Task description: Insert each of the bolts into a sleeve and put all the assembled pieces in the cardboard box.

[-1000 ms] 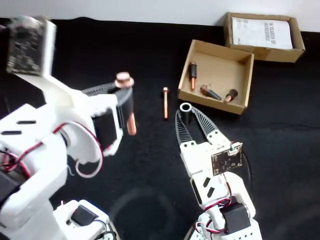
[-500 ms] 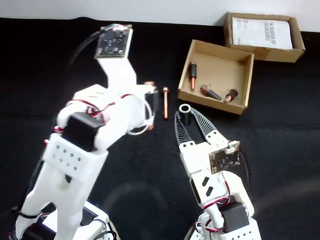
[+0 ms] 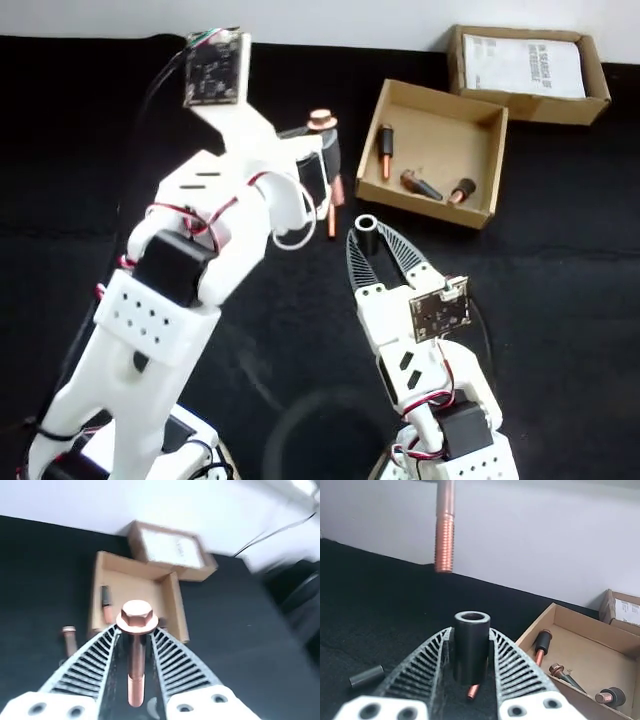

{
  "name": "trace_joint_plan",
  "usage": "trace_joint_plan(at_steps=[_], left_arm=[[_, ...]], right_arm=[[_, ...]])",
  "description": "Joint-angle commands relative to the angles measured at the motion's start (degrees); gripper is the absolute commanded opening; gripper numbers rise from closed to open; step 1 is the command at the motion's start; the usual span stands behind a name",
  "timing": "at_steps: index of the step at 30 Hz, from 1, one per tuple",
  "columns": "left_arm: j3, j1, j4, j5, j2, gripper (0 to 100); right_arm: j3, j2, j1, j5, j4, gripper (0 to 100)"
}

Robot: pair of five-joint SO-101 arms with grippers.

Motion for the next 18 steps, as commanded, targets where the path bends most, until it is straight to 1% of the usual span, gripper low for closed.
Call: trace_joint_plan(at_steps=[1, 5, 7, 9, 14, 18], left_arm=[[4.00, 1.89, -5.01, 2.73, -4.97, 1], [13.32, 2.51, -14.24, 2.55, -7.69, 1], [15.87, 2.51, -18.29, 2.55, -8.48, 1], [16.04, 3.12, -19.16, 1.93, -8.75, 1], [16.40, 4.70, -19.34, -6.24, -8.92, 1], [16.40, 6.29, -19.43, -9.85, -8.92, 1]], right_arm=[[-0.04, 0.04, -0.40, -3.16, -3.12, 0.8], [-0.04, 0.13, -0.40, -3.69, -3.56, 0.8], [0.57, 0.13, -0.40, -3.69, -3.56, 0.8], [1.63, 0.13, -0.40, -3.69, -3.56, 0.8], [2.07, 0.13, -0.40, -3.69, -3.56, 0.8], [2.24, 0.13, -0.40, -3.52, -3.56, 0.8]])
